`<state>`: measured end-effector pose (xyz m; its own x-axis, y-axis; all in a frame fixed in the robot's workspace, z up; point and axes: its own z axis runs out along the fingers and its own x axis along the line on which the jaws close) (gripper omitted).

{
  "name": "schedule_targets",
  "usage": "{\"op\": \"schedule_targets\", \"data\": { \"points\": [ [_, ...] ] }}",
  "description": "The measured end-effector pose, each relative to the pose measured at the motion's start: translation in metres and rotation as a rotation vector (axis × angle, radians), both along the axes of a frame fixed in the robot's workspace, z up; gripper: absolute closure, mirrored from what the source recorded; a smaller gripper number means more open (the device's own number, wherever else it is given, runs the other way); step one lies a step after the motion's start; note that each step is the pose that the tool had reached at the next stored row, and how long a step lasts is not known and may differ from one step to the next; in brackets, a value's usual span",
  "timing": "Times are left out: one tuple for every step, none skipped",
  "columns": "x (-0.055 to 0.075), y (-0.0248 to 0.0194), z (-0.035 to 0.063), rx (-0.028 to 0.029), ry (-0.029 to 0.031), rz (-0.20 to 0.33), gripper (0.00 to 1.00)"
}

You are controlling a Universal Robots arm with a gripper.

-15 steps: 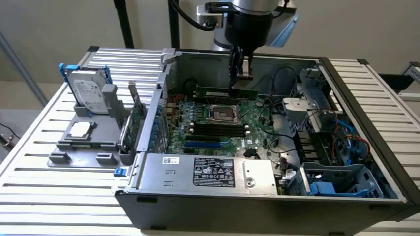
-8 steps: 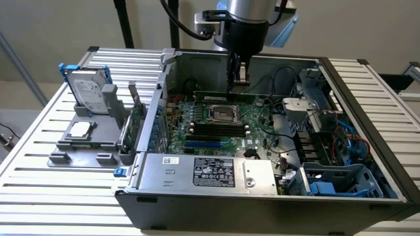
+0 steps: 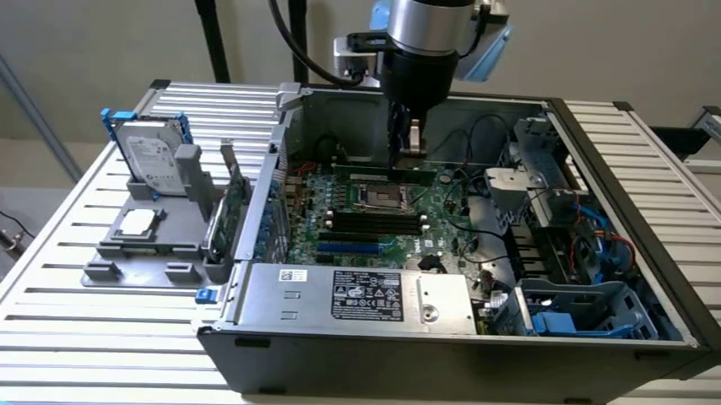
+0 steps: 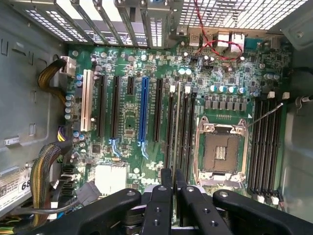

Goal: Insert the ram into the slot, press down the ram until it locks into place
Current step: 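Insert the ram into the slot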

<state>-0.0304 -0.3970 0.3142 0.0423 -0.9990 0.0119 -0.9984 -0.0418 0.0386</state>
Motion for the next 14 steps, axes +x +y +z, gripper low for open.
{"op": "schedule_targets", "data": {
  "points": [
    [0.0,0.0,-0.0018,0.0,0.0,0.001,0.87],
    [0.0,0.0,-0.0036,0.0001,0.0,0.002,0.87],
    [0.0,0.0,-0.0055,0.0001,-0.0001,0.003,0.87],
    [0.0,0.0,-0.0073,0.0,0.0,0.004,0.87],
    [0.0,0.0,-0.0092,0.0,0.0,0.004,0.87],
    [0.0,0.0,-0.011,0.0,0.0,0.005,0.87],
    [0.0,0.0,-0.0128,0.0,0.0,0.005,0.87],
    [0.0,0.0,-0.0145,0.0,0.0,0.006,0.87],
    [0.0,0.0,-0.0164,0.0001,-0.0001,0.007,0.87],
    [0.0,0.0,-0.0183,0.0001,-0.0001,0.007,0.87],
    [0.0,0.0,-0.0201,0.0,0.0,0.008,0.87],
    [0.0,0.0,-0.0219,-0.0001,0.0,0.009,0.87],
    [0.0,0.0,-0.0237,0.0,0.0,0.01,0.87],
    [0.0,0.0,-0.0255,0.0001,-0.0001,0.011,0.87]
  ]
}}
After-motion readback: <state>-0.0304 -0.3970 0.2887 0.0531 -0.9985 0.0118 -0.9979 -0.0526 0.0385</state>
